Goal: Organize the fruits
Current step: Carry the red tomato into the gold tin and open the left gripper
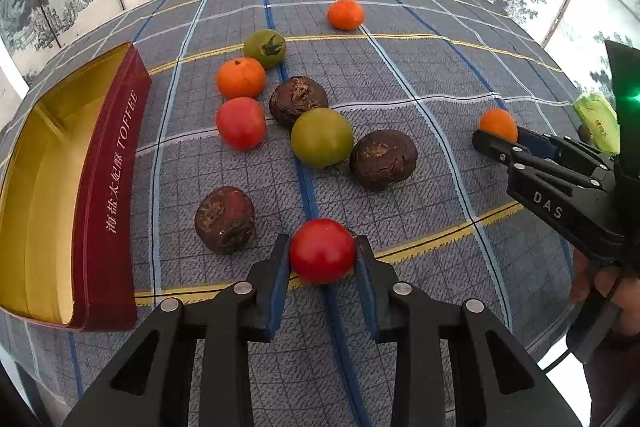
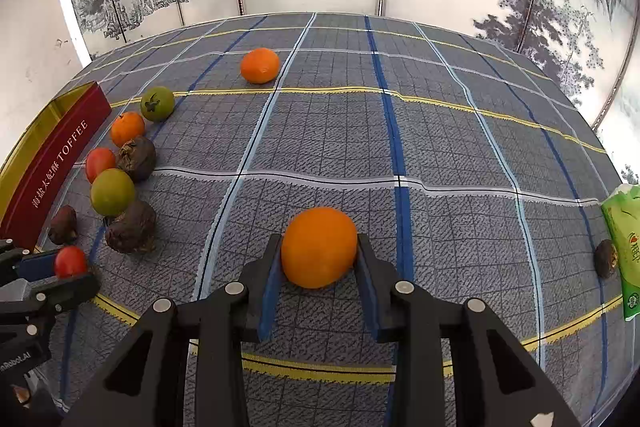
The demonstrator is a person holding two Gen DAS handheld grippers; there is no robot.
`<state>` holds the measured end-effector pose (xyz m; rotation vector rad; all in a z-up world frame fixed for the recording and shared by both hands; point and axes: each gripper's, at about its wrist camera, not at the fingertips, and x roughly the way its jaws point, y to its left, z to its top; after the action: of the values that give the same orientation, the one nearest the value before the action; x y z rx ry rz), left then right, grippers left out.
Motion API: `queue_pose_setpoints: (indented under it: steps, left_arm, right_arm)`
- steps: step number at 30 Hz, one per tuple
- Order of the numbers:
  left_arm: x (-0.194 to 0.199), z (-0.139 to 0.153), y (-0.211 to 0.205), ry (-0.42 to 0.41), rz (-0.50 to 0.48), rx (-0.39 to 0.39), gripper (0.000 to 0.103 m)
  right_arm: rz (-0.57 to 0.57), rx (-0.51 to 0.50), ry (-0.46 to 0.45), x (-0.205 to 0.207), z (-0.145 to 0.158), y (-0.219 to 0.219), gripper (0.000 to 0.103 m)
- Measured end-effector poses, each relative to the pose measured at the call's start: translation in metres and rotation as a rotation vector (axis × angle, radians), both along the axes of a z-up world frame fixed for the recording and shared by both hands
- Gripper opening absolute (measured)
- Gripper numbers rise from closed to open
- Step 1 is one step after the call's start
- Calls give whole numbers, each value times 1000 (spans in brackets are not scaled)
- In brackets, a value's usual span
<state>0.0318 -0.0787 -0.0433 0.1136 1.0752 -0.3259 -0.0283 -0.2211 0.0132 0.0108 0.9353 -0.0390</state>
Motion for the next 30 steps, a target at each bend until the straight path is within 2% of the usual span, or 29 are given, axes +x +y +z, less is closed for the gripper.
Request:
queue_pose_setpoints:
  steps: [4, 9, 14, 18, 21, 25, 30]
  left_arm:
    - [-2, 13, 8, -23, 6, -22, 32]
    - [-3, 44, 31, -88, 29, -49, 32]
    - [10, 67, 76, -165, 124, -17, 32]
    - [27, 61, 119, -162, 222, 34, 32]
    - [38, 45, 151, -132, 292, 92, 32]
    - [45, 24, 180, -74, 344, 125, 32]
    - [46, 8, 194, -39, 373, 148, 32]
  right_arm:
    - [-4, -8, -2, -1, 0, 2, 32]
    - [-4, -17, -3, -1, 0, 3, 32]
    - [-5, -17, -3, 0, 0, 2, 32]
    - [-7, -17, -1, 0, -1, 2, 33]
    - [-9, -19, 0, 0, -1, 2, 33]
    - [-10, -21, 1, 0, -1, 2, 33]
    - [-12, -22, 4, 0, -1, 3, 33]
